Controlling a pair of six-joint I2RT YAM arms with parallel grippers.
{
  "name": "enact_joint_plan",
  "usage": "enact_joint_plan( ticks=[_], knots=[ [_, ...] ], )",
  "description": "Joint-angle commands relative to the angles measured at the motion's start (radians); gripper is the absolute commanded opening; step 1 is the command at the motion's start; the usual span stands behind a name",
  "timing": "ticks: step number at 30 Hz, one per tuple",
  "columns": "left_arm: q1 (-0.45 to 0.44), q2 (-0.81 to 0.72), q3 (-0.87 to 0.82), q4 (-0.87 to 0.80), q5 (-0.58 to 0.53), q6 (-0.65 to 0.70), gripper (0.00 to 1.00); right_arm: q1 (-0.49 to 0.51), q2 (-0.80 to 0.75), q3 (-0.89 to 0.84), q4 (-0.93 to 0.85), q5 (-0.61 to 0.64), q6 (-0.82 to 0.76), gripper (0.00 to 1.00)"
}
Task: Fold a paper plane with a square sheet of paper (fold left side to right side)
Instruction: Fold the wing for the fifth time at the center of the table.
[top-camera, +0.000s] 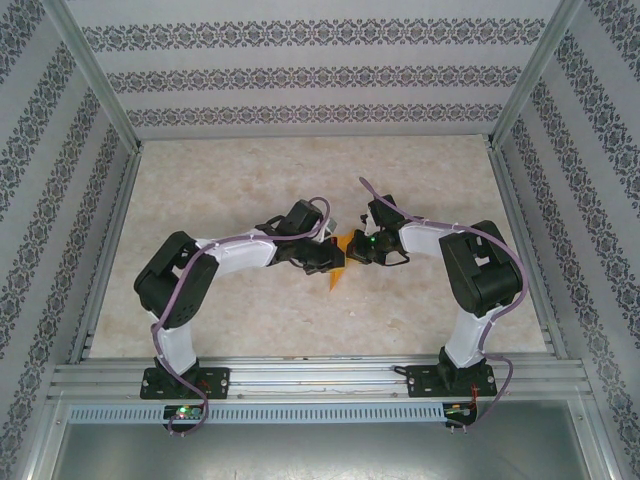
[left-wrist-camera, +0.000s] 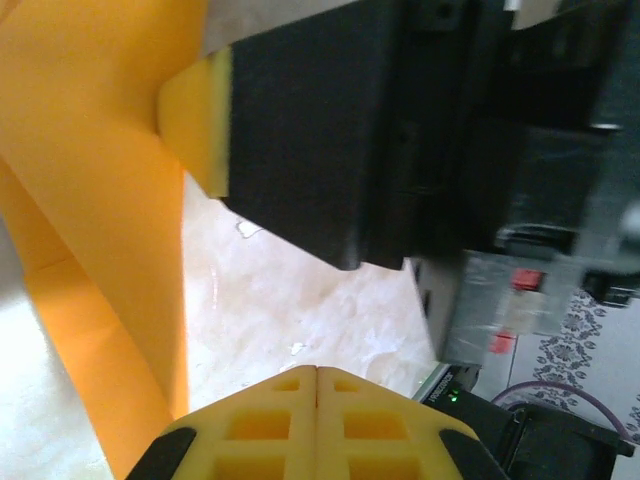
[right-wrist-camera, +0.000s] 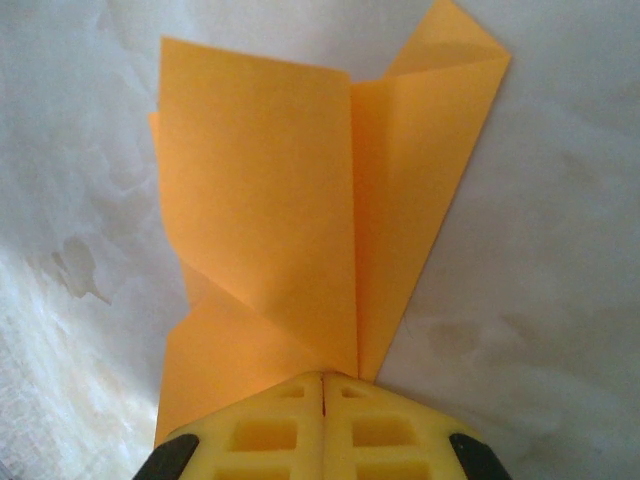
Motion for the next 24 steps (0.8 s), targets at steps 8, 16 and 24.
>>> enact_joint_plan(
  ticks=[8, 16, 24],
  knots=[
    [-0.003, 0.059, 0.004, -0.035, -0.011, 0.012, 0.02, -0.005, 0.045, -0.044, -0.102, 0.090, -0.028, 0.00],
    [-0.003, 0.081, -0.021, -0.038, -0.039, 0.022, 0.02, -0.005, 0.045, -0.039, -0.111, 0.095, -0.034, 0.00],
    [-0.003, 0.102, -0.047, -0.006, -0.034, 0.007, 0.02, -0.003, 0.046, -0.036, -0.118, 0.097, -0.037, 0.00]
  ],
)
